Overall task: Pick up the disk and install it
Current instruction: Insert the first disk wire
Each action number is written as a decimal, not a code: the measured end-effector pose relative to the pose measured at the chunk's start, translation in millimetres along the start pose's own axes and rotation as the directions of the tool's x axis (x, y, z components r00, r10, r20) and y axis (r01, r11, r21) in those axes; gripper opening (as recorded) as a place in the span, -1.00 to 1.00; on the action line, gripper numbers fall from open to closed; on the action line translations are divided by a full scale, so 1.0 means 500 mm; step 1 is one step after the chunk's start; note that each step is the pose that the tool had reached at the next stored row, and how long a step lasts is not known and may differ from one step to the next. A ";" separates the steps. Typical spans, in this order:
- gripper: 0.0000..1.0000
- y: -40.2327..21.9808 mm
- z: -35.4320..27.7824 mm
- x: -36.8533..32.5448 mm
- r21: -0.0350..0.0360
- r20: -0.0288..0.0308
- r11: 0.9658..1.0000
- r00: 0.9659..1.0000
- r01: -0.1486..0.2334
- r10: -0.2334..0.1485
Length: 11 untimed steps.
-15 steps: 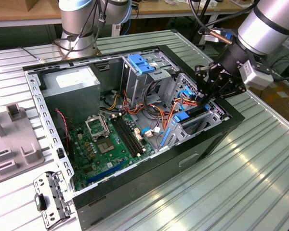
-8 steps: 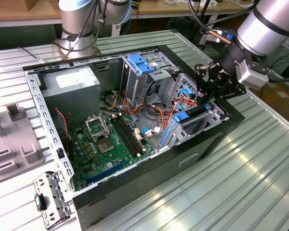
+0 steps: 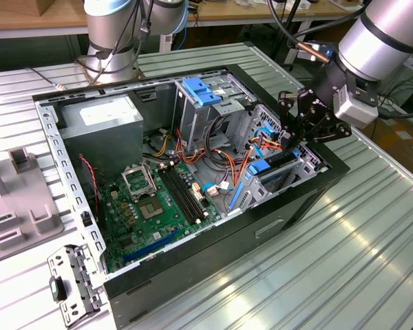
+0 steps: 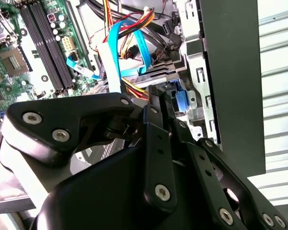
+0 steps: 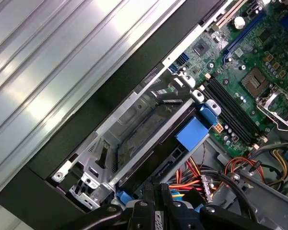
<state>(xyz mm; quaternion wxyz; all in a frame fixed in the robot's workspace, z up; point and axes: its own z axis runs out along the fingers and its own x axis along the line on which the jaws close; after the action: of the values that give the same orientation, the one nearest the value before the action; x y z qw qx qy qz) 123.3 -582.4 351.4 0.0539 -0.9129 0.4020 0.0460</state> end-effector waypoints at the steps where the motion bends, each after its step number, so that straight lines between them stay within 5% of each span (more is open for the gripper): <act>1: -0.66 0.000 0.000 0.000 0.001 -0.001 1.000 1.000 -0.009 0.009; 11: -0.66 0.000 0.003 0.000 0.012 -0.005 0.996 0.996 -0.093 0.093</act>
<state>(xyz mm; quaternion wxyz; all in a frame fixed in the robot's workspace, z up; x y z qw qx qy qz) 123.3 -582.4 349.8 0.0560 -0.8930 0.4445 0.0434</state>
